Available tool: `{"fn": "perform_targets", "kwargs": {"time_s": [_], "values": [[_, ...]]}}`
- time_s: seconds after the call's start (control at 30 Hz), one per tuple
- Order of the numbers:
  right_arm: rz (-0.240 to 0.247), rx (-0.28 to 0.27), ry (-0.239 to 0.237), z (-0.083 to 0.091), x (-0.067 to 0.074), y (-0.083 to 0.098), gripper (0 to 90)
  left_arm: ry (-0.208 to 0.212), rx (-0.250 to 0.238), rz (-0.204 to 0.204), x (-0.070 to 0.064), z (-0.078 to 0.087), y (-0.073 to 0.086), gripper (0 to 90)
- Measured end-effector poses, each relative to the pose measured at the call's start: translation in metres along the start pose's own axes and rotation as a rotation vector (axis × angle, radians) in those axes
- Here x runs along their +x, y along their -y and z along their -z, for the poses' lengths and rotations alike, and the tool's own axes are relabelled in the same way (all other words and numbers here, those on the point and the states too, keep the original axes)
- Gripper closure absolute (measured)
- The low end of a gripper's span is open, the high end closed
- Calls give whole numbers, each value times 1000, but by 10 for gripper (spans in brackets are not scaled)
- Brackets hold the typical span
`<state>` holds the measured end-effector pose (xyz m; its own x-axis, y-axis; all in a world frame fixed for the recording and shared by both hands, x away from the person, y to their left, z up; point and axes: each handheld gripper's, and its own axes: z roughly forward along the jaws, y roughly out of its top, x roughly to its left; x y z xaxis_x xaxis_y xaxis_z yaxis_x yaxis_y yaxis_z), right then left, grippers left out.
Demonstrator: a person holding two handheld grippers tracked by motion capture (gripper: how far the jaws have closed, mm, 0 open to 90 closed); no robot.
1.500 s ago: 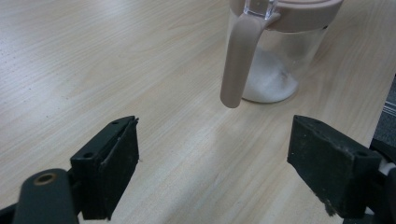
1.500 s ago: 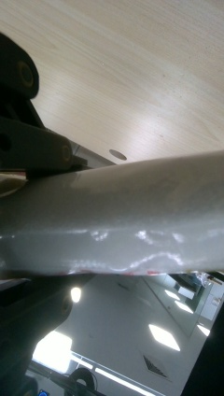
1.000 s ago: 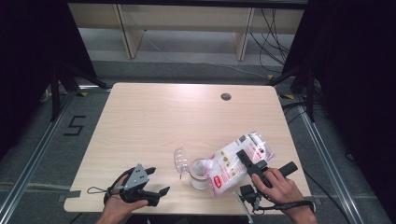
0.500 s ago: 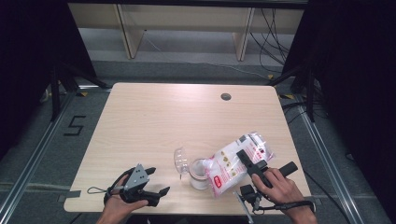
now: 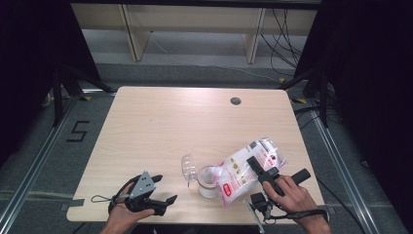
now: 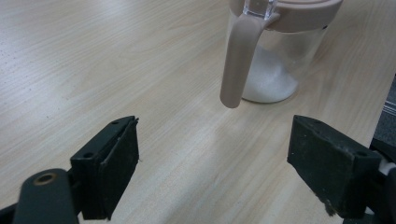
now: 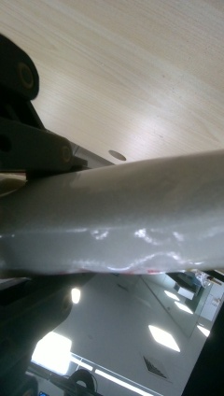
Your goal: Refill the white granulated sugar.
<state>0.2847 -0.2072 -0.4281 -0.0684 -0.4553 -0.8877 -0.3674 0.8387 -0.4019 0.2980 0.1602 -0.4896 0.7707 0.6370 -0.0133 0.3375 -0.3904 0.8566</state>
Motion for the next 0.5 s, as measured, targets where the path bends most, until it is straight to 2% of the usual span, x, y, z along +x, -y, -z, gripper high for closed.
{"fn": "perform_targets", "kwargs": {"time_s": [0.13,0.17,0.27,0.3,0.33,0.5], "values": [[0,-1,1,0,0,0,662,-2,0,1,0,0,0,162],[22,-16,3,-1,-2,0,662,0,0,0,0,0,0,162],[20,-15,3,-1,-2,0,662,0,1,-1,0,0,0,161],[-18,-16,27,-1,1,0,662,0,1,0,0,0,0,162],[-26,-15,26,0,1,0,662,0,0,0,0,0,0,161],[-30,-13,26,0,2,1,662,1,1,1,0,0,0,161]]}}
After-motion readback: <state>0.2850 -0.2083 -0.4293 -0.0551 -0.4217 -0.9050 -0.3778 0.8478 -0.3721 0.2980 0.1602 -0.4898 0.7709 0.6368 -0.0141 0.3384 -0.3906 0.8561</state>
